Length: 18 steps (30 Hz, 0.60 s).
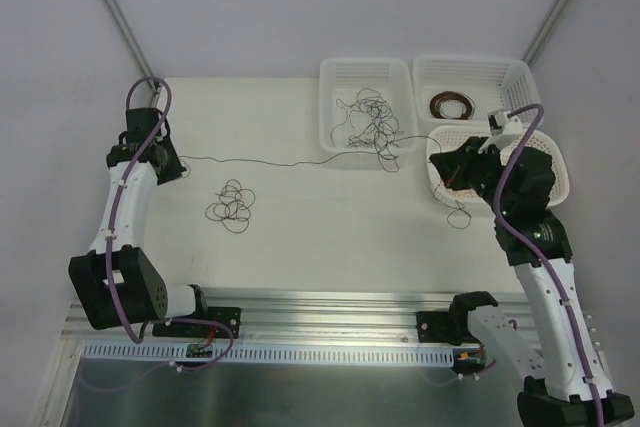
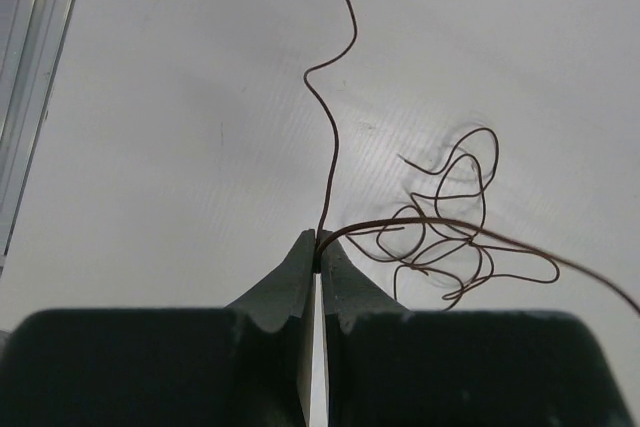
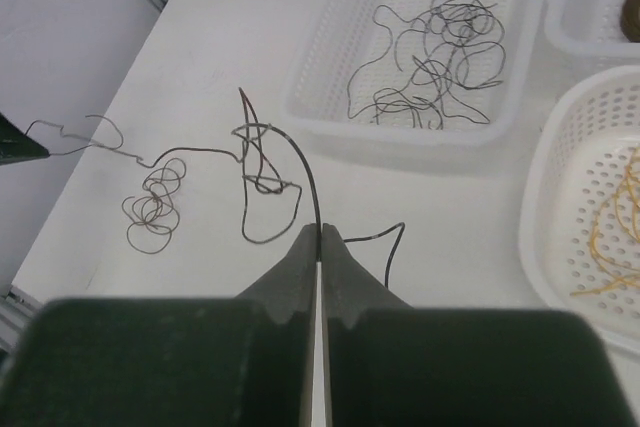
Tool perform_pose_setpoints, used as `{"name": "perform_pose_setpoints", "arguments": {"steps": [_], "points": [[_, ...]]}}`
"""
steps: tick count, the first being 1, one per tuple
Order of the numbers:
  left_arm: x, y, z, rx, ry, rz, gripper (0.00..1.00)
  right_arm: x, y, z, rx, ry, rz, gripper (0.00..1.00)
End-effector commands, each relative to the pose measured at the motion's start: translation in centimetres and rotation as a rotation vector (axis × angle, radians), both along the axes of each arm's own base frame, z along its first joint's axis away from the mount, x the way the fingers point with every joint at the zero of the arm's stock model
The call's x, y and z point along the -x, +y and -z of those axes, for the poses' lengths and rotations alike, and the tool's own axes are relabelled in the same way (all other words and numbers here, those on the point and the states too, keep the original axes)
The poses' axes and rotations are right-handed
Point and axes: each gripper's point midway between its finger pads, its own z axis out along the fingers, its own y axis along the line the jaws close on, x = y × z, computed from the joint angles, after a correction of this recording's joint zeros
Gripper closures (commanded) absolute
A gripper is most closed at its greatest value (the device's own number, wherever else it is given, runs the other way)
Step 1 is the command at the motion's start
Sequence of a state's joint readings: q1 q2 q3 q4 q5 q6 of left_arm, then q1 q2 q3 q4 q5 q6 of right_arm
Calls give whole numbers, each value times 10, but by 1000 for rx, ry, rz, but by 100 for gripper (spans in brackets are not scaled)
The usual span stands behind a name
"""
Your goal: Untangle the cables
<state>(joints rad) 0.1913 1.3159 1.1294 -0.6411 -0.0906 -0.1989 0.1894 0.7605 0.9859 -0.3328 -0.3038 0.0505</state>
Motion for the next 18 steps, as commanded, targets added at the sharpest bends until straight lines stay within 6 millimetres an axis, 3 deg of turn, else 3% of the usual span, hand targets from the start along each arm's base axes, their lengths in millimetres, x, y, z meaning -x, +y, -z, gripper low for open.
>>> {"name": "perform_pose_setpoints", "arguments": {"steps": [1, 5, 10, 12, 15, 18], "points": [[10, 14, -4, -56, 7, -41, 100, 0, -24, -4, -38, 2, 121, 99], [15, 27, -5, -80, 15, -94, 100, 1, -61, -20, -85, -29, 277, 99], [22, 43, -5, -122, 39, -155, 100, -4, -83, -26, -155, -5, 411, 99], [23, 45, -4, -130, 47, -163, 100, -9, -78, -25, -165, 5, 381, 99], [17, 36, -2, -85, 42, -127, 100, -17, -39, -20, -181, 71, 160, 99], [11, 21, -1, -14, 24, -72, 100, -13, -10, -4, -59, 130, 44, 99]]}}
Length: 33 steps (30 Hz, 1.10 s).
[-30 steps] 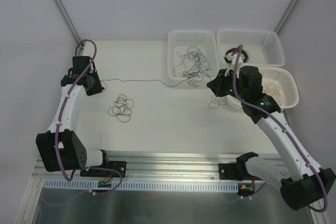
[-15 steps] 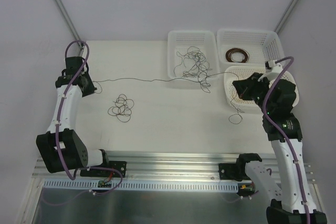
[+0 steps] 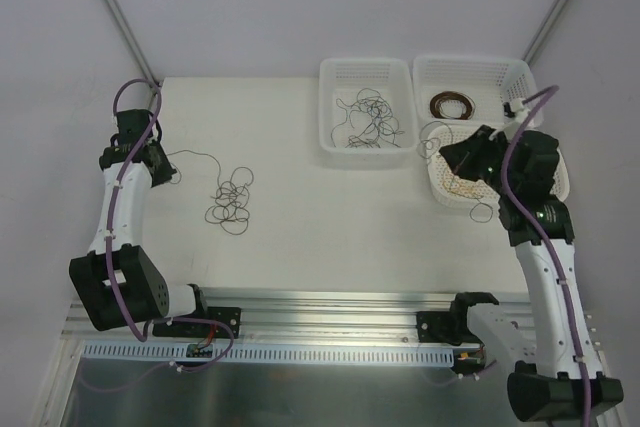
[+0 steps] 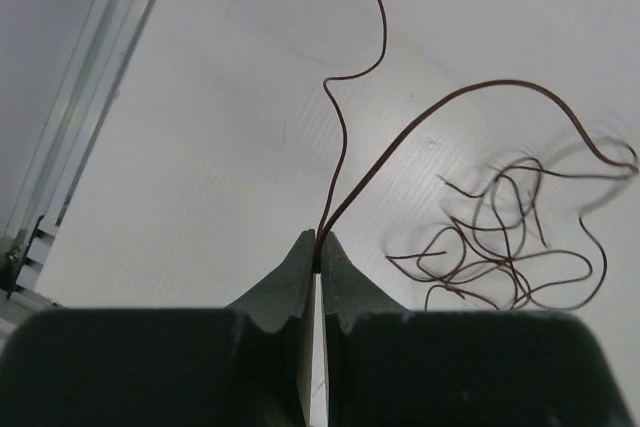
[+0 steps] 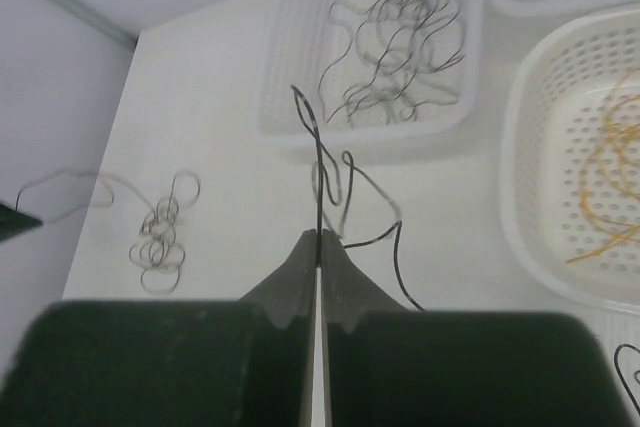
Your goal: Untangle the cables
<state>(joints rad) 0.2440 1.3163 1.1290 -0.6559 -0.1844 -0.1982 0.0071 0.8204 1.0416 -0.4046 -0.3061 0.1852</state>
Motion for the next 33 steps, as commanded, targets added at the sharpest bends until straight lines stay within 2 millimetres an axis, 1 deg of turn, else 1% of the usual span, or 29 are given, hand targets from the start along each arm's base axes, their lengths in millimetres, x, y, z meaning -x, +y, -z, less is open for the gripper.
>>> {"name": "perform_pose_setpoints", "arguments": {"steps": [1, 2, 3, 4, 5, 9, 10, 11, 12, 13, 14, 15, 16, 17, 19, 20, 21, 23, 25, 26, 27, 28, 29, 30, 32, 33], "points": [[-4, -20, -2, 102, -23, 61, 100, 8, 38, -3, 69, 12, -182, 99], [-7, -26, -4, 129, -39, 84, 100, 12, 52, 3, 86, 18, -236, 99], [-10, -31, -5, 150, -52, 102, 100, 13, 57, 4, 87, 15, -255, 99], [-13, -40, -6, 186, -68, 136, 100, 13, 63, 5, 85, 12, -280, 99], [-16, -55, -7, 246, -85, 189, 99, 16, 70, 7, 89, 17, -307, 99], [-23, -90, -10, 302, -103, 321, 98, 16, 93, 18, 97, 43, -395, 99], [-24, -104, -11, 304, -104, 372, 99, 14, 98, 18, 100, 37, -407, 99], [-24, -111, -11, 308, -105, 398, 98, 16, 105, 17, 101, 33, -433, 99], [-23, -118, -11, 313, -103, 421, 99, 15, 108, 16, 110, 28, -442, 99], [-23, -125, -11, 317, -103, 446, 98, 12, 114, 9, 113, 20, -455, 99], [-23, -137, -10, 323, -97, 481, 98, 10, 116, 4, 118, 11, -458, 99], [-21, -147, -8, 341, -93, 510, 99, 8, 117, -2, 122, -4, -458, 99], [-21, -154, -8, 360, -90, 527, 98, 3, 120, -15, 128, -37, -460, 99], [-20, -168, -4, 375, -75, 571, 98, 0, 121, -24, 129, -54, -457, 99], [-17, -182, 0, 406, -56, 611, 98, -6, 121, -40, 142, -92, -447, 99], [-17, -187, 4, 411, -38, 620, 97, -13, 122, -59, 143, -134, -443, 99], [-16, -192, 5, 414, -30, 636, 96, -17, 123, -68, 141, -152, -437, 99], [-15, -196, 10, 425, -14, 642, 96, -34, 122, -95, 169, -229, -398, 99], [-14, -200, 10, 442, -9, 646, 96, -47, 121, -120, 176, -290, -360, 99], [-15, -200, 11, 444, -6, 646, 96, -49, 121, -146, 170, -350, -347, 99], [-14, -201, 12, 445, -3, 646, 96, -61, 123, -149, 175, -359, -333, 99], [-15, -201, 12, 447, -4, 646, 96, -68, 124, -164, 169, -412, -316, 99], [-14, -201, 12, 446, -1, 644, 96, -74, 125, -174, 177, -450, -307, 99], [-14, -201, 13, 449, 0, 643, 96, -86, 124, -188, 176, -499, -274, 99], [-14, -201, 14, 451, 5, 643, 96, -102, 125, -196, 191, -526, -248, 99], [-14, -201, 13, 450, 2, 642, 96, -119, 129, -198, 203, -539, -238, 99]]}}
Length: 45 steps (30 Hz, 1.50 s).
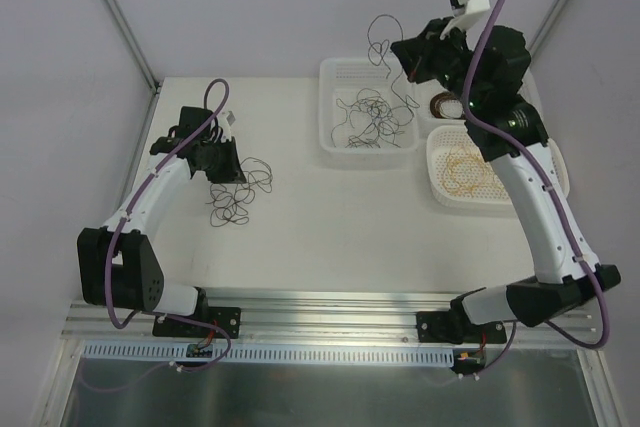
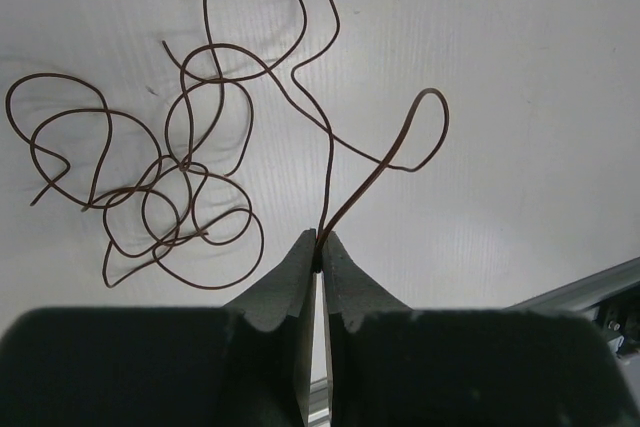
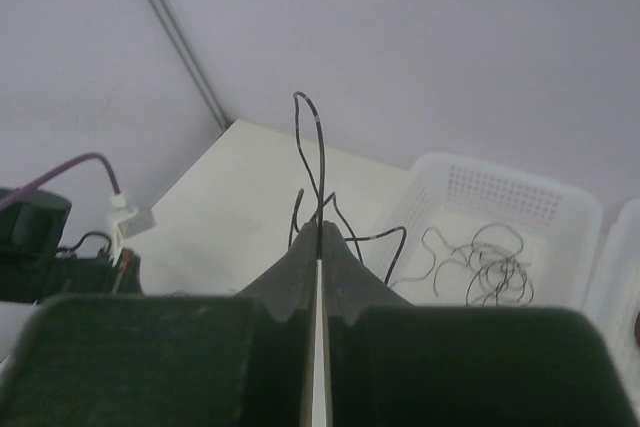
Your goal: Untangle the cables
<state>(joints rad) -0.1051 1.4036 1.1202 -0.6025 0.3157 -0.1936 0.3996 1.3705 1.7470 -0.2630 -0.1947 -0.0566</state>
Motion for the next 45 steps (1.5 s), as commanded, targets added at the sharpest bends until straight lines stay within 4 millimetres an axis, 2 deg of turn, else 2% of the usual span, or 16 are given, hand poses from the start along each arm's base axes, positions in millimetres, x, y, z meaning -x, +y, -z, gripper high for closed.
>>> {"name": "perform_pose_setpoints", "arguments": {"steps": [1, 3, 6, 10, 11, 13, 14, 17, 19, 20, 23, 29, 37, 38, 41, 45], "points": [[0, -7, -2, 33, -3, 17, 96, -41, 1, -34, -1, -152, 66, 99], [0, -8, -2, 43, -1, 19, 96, -61, 7, -32, -6, -183, 71, 99], [0, -10, -2, 51, 6, 22, 96, -104, 17, 2, -5, -149, 86, 99], [0, -10, -1, 53, 9, 21, 96, -163, 18, 81, -28, 1, 166, 99], [0, -10, 0, 53, 11, 21, 96, -179, 19, 119, -18, 74, 190, 98], [1, -11, 0, 57, 15, 20, 96, -197, 7, 160, -41, 165, 259, 96], [1, -11, 0, 55, 15, 20, 96, -207, 8, 196, -57, 244, 277, 93], [1, -12, 0, 62, 14, 24, 96, -215, 3, 238, -61, 362, 296, 81], [1, -12, 0, 62, 16, 24, 96, -210, 6, 261, -38, 428, 282, 74], [1, -12, -1, 65, 15, 24, 96, -207, 8, 264, -34, 438, 269, 60], [2, -14, -2, 74, 18, 27, 96, -191, 10, 254, -38, 441, 229, 39], [2, -17, -3, 89, 17, 38, 96, -144, 1, 220, 25, 438, 208, 21], [8, -35, -14, 143, -4, 109, 98, -36, 43, 194, 71, 378, -124, 14], [9, -37, -14, 145, -8, 122, 98, -22, 48, 208, 78, 403, -159, 13], [14, -48, -21, 158, -34, 171, 99, 16, 77, 204, 66, 372, -310, 13], [21, -63, -31, 193, -70, 244, 99, 58, 119, 241, 170, 360, -434, 13]]}}
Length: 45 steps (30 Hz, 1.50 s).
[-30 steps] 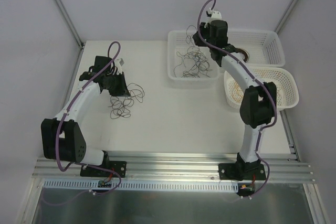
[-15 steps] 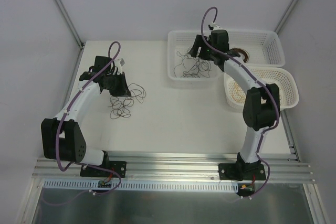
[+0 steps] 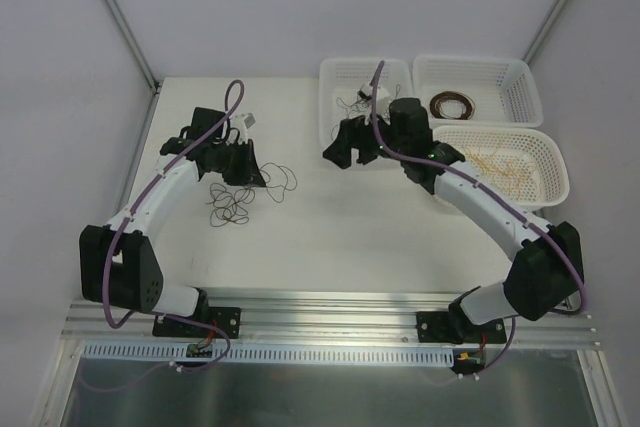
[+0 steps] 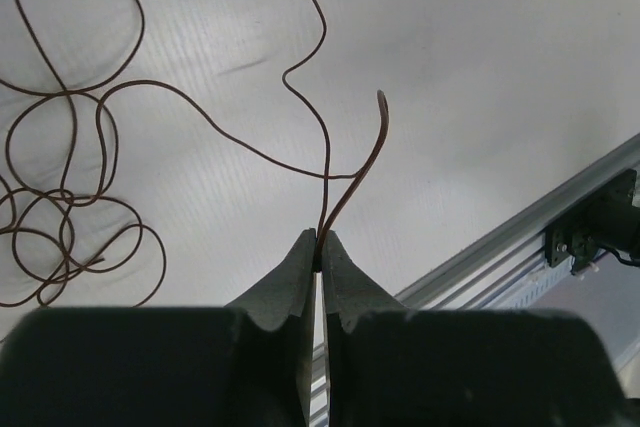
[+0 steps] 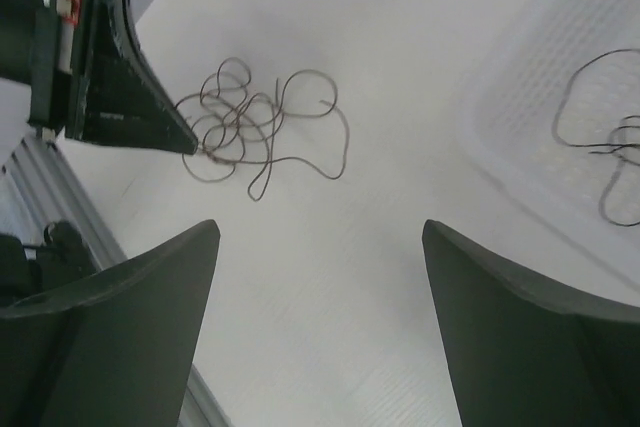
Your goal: Untangle the cables
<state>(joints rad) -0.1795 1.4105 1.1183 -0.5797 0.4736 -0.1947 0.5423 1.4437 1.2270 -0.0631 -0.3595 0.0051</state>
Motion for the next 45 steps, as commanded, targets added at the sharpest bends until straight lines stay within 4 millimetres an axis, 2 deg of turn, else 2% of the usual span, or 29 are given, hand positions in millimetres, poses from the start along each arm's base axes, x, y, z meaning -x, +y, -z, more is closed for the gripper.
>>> {"name": "perform_pose_setpoints", "arguments": {"steps": [1, 3, 4, 6, 7, 10, 11, 12, 16, 22, 26, 28, 30, 33, 36, 40, 42, 45], "points": [[9, -20, -24, 75, -88, 99, 99, 33, 40, 20, 22, -61, -176, 13], [13, -26, -28, 92, -98, 127, 99, 44, 61, 25, -4, -75, -236, 13], [14, -27, -30, 98, -107, 135, 99, 48, 68, 39, 3, -60, -256, 13], [17, -33, -34, 120, -115, 160, 99, 55, 86, 44, 1, -88, -279, 11], [18, -35, -38, 130, -123, 166, 99, 54, 94, 55, 21, -83, -286, 11], [20, -37, -43, 151, -137, 181, 99, 52, 111, 68, 35, -102, -276, 11], [21, -37, -44, 149, -143, 182, 99, 50, 116, 80, 46, -93, -277, 11], [21, -37, -44, 150, -146, 184, 100, 46, 120, 79, 35, -114, -269, 11], [22, -38, -47, 160, -151, 192, 100, 39, 130, 88, 36, -142, -253, 12], [21, -37, -43, 156, -140, 183, 100, 34, 130, 83, 71, -203, -222, 15], [21, -39, -43, 163, -135, 189, 100, 35, 129, 80, 93, -232, -232, 16], [22, -41, -43, 173, -128, 196, 100, 37, 135, 77, 89, -231, -264, 19], [22, -40, -42, 171, -126, 195, 100, 41, 139, 86, 102, -210, -289, 21], [22, -40, -42, 170, -128, 196, 100, 44, 144, 89, 90, -207, -309, 26], [22, -40, -42, 171, -127, 196, 100, 48, 150, 90, 68, -199, -336, 38], [22, -40, -43, 166, -133, 196, 100, 52, 149, 93, 72, -184, -348, 62], [21, -38, -42, 158, -137, 188, 100, 56, 142, 94, 80, -177, -347, 69], [19, -35, -44, 140, -154, 174, 99, 66, 127, 105, 117, -154, -346, 89]]}}
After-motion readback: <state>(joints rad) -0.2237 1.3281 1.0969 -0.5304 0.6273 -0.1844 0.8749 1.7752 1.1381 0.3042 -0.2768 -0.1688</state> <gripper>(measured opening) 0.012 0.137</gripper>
